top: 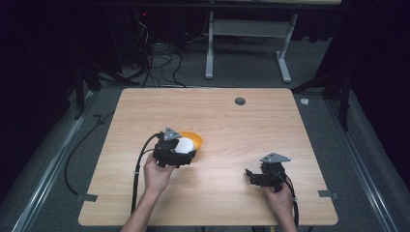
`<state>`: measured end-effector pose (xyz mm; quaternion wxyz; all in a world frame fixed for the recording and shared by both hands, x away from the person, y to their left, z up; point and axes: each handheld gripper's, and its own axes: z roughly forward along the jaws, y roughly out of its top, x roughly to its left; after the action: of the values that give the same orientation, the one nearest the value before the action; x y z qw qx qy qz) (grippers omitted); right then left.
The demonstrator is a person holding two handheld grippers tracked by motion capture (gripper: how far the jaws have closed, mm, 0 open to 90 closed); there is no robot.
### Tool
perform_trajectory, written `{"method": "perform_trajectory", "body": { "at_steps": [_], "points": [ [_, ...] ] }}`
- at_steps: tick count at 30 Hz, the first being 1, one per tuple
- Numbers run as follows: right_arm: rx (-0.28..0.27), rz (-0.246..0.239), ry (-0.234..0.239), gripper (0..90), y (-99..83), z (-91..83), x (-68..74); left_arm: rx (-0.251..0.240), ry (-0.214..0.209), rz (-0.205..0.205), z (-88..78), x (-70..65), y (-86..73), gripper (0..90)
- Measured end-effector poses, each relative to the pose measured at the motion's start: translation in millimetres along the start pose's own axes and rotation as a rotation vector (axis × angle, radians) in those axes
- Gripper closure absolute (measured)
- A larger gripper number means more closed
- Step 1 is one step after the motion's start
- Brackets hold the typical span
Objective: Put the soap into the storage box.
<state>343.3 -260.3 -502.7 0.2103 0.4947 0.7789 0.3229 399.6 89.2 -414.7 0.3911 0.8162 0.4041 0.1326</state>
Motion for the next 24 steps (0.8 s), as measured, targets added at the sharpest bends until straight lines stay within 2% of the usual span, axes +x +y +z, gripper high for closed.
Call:
{"method": "perform_trajectory", "body": {
  "at_steps": [6,9,15,17,24],
  "points": [
    [-0.001,-0.001,0.001,20.5,0.0,0.0,-0.1,0.000,0.004,-0.012,3.4,3.9,7.0,23.1],
    [0.000,0.000,0.001,20.5,0.0,0.0,-0.1,0.014,0.024,-0.003,7.1,5.8,10.6,23.1],
    [0.000,0.001,0.002,20.5,0.0,-0.1,-0.1,0.023,0.033,-0.012,14.8,10.8,16.1,23.1],
    [0.000,0.001,0.001,20.5,0.0,-0.1,0.0,0.024,0.029,-0.028,18.2,13.8,16.3,23.1],
    [0.000,0.001,0.002,20.4,0.0,0.0,-0.1,0.030,0.053,-0.060,25.2,21.5,16.3,23.1]
  ]
}}
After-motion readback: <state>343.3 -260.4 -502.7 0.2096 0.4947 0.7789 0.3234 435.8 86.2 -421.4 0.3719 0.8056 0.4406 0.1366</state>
